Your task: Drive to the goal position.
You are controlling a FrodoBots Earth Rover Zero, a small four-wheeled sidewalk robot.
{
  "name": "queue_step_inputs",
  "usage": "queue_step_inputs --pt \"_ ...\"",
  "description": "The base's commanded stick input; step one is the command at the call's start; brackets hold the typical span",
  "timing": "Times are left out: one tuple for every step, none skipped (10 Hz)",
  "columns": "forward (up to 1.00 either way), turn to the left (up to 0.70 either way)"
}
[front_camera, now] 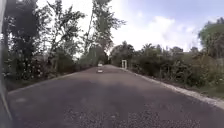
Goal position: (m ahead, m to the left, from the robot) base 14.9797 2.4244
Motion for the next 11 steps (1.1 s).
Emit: queue_step_inputs --pt "0.70 0.00" --pt "0.70 0.00" --pt "0.70 0.00" --pt "0.70 0.00" --pt "0.70 0.00" --pt "0.70 0.00" --pt "0.70 0.00" --pt "0.70 0.00" --pt "0.70 -0.11" --pt "0.70 -0.27" --pt "0.70 -0.34"
